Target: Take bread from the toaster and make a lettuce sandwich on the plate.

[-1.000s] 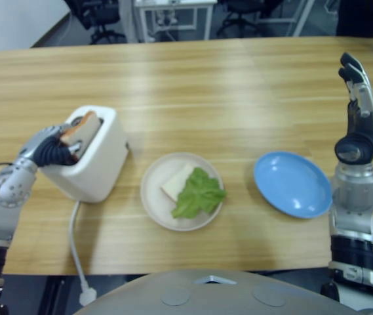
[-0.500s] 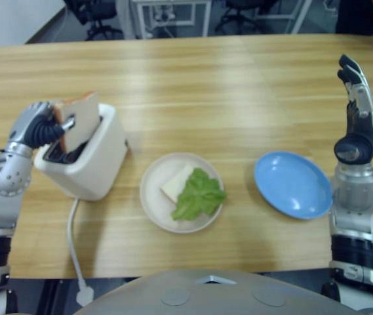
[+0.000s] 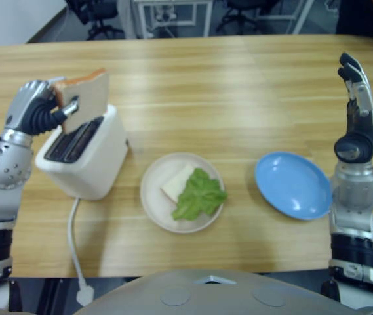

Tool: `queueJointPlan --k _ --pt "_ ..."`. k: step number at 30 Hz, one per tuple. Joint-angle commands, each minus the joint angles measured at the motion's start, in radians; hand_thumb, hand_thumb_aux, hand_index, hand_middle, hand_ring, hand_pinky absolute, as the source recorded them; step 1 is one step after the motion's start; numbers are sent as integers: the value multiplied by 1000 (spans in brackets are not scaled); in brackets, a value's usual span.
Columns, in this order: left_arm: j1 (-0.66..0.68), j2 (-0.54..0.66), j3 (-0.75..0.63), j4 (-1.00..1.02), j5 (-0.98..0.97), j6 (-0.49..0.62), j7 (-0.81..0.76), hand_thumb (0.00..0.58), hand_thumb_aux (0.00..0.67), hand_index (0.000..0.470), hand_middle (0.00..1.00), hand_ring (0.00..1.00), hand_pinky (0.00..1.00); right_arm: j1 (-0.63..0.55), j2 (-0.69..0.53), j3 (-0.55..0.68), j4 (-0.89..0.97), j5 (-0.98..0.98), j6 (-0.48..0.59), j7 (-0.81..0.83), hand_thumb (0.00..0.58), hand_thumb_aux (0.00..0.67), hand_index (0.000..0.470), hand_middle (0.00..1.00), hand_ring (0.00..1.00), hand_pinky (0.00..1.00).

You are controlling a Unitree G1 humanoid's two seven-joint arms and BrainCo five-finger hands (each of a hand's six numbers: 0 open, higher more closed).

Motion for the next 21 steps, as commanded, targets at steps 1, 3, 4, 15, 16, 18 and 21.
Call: queueJointPlan --k 1,3,4,15,16,18,21 --pt "-27 -9 -3 -23 16 -18 14 580 670 460 1000 1000 1000 -8 0 12 -7 -3 4 6 0 0 0 0 0 0" --pt "-52 -21 -27 -39 30 -32 16 580 670 460 1000 1000 1000 -12 0 13 -6 -2 5 6 0 0 0 0 0 0" --pt "-62 -26 -41 -43 38 -37 16 580 670 460 1000 1000 1000 -15 0 14 -4 -3 6 6 0 0 0 0 0 0" --pt "-152 -148 -410 54 404 -175 107 580 670 460 1000 1000 1000 -46 -8 55 10 -16 14 23 0 0 0 0 0 0" --pt "-155 -154 -430 64 435 -181 123 580 670 460 1000 1000 1000 -46 -10 59 9 -16 15 27 0 0 0 0 0 0" --pt "-161 -165 -466 82 498 -182 160 580 670 460 1000 1000 1000 -47 -14 64 5 -15 16 33 0 0 0 0 0 0" --pt "-159 -177 -509 101 584 -174 213 580 670 460 1000 1000 1000 -46 -20 71 -3 -10 19 44 0 0 0 0 0 0"
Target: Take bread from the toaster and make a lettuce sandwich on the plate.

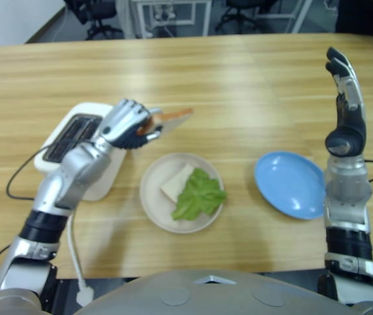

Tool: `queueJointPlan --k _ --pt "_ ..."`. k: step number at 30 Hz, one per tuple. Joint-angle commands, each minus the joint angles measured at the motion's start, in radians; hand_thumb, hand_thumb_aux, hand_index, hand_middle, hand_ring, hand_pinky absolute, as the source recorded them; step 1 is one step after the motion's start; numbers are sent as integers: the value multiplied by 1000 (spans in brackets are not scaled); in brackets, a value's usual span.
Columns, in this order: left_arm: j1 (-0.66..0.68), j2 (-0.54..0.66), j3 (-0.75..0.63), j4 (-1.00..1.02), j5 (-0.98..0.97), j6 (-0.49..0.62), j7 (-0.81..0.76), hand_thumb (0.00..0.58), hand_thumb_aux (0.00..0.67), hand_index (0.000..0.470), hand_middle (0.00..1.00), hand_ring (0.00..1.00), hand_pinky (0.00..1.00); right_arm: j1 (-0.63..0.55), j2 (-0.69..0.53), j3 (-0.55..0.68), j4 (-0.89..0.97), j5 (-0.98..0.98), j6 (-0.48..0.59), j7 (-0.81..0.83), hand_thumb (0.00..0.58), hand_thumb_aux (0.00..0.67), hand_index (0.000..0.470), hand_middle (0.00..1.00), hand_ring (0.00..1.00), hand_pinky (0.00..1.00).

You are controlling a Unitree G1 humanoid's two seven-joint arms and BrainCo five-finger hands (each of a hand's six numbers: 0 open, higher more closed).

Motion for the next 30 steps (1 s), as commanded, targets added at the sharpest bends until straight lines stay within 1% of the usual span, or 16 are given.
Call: queueJointPlan --k 1,6,12,17,22,30 --pt "-7 -13 -59 33 124 7 75 580 670 460 1000 1000 1000 -4 -14 20 -10 -2 9 23 0 0 0 0 0 0" --pt "20 -28 -110 27 199 21 133 580 670 460 1000 1000 1000 9 -35 65 -5 -6 25 68 0 0 0 0 0 0" --pt "48 -64 -185 17 257 34 164 580 670 460 1000 1000 1000 26 -78 194 55 -87 62 173 0 0 0 0 0 0" --pt "49 -66 -218 33 312 59 203 580 670 460 1000 1000 1000 29 -117 283 123 -155 99 237 0 0 0 0 0 0" --pt "49 -63 -252 57 355 74 227 580 670 460 1000 1000 1000 17 -145 340 165 -214 132 265 0 0 0 0 0 0" --pt "52 -62 -300 72 387 96 251 580 670 460 1000 1000 1000 0 -166 403 152 -245 160 301 0 0 0 0 0 0"
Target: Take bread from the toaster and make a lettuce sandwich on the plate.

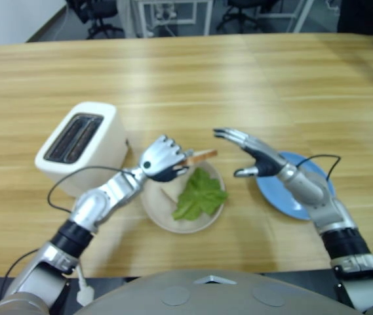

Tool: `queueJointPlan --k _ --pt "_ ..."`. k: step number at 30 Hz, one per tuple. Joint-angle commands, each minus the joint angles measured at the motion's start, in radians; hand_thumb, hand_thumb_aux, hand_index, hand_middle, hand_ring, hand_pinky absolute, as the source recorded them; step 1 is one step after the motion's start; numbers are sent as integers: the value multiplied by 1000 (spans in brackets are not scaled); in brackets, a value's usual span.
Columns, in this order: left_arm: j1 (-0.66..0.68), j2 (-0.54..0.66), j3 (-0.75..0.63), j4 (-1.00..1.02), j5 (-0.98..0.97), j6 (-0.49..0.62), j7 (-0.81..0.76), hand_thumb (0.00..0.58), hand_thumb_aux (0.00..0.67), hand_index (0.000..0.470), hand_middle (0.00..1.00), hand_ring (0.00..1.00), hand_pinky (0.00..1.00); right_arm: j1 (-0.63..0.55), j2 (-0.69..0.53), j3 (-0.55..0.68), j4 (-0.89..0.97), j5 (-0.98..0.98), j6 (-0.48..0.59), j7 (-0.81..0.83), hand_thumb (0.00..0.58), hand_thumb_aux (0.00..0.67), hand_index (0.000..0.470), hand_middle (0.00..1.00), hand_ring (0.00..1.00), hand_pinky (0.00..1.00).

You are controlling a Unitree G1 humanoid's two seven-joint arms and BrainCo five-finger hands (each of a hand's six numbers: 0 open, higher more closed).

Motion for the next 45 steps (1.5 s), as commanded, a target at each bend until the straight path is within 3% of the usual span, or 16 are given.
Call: queueJointPlan --k 1,29,45 --pt "5 9 -24 12 16 9 7 580 670 460 1000 1000 1000 -11 -17 22 -6 -25 20 15 0 0 0 0 0 0" --pt "55 21 -112 15 41 22 23 580 670 460 1000 1000 1000 49 -80 77 -102 -63 108 67 0 0 0 0 0 0" --pt "77 17 -155 37 49 31 14 580 670 460 1000 1000 1000 98 -155 186 -147 -99 150 219 0 0 0 0 0 0"
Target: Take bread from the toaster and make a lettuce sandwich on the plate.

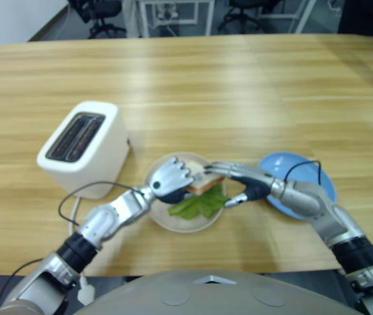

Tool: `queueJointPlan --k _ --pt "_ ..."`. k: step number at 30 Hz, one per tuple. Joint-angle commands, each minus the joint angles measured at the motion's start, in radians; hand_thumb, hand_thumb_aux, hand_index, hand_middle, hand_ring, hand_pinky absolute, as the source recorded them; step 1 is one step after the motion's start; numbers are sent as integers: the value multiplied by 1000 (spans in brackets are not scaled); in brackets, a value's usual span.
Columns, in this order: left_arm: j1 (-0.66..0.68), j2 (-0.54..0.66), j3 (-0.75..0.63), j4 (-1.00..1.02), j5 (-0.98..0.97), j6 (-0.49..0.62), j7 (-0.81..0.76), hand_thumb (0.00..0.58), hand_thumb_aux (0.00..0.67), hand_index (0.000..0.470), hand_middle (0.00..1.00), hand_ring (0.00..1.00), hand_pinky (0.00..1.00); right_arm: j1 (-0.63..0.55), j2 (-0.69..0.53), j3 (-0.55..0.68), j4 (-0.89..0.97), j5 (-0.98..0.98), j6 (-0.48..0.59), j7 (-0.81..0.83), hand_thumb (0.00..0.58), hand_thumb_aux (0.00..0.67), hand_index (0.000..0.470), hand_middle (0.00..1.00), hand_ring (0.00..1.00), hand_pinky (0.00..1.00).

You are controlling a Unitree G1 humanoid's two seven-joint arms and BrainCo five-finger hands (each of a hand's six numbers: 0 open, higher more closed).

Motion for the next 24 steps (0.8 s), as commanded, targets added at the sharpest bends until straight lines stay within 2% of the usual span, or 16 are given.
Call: queueJointPlan --k 1,8,9,10,11,15,19,24 --pt "9 13 -17 20 10 4 -14 580 670 460 1000 1000 1000 8 -20 40 -19 -24 10 47 0 0 0 0 0 0" --pt "10 12 -23 23 3 9 -9 580 670 460 1000 1000 1000 -11 -30 108 18 -53 20 116 0 0 0 0 0 0" --pt "11 11 -23 23 2 10 -7 580 670 460 890 890 890 -16 -29 115 28 -61 19 118 0 0 0 0 0 0" --pt "15 8 -18 24 -18 5 -10 493 410 281 251 251 251 -22 -27 126 42 -69 17 122 0 0 0 0 0 0" --pt "20 5 -13 25 -51 -4 -33 0 0 0 0 0 0 -27 -25 137 54 -75 15 125 0 0 0 0 0 0" --pt "35 34 0 -17 -171 -60 -150 0 0 0 0 0 0 -42 -24 171 83 -97 6 129 0 0 0 0 0 0" --pt "65 158 40 -138 -380 -157 -348 0 0 0 0 0 0 -46 -20 187 89 -97 3 127 0 0 0 0 0 0" --pt "122 317 240 -288 -646 -180 -464 0 0 0 0 0 0 -43 -23 189 97 -95 0 121 0 0 0 0 0 0"
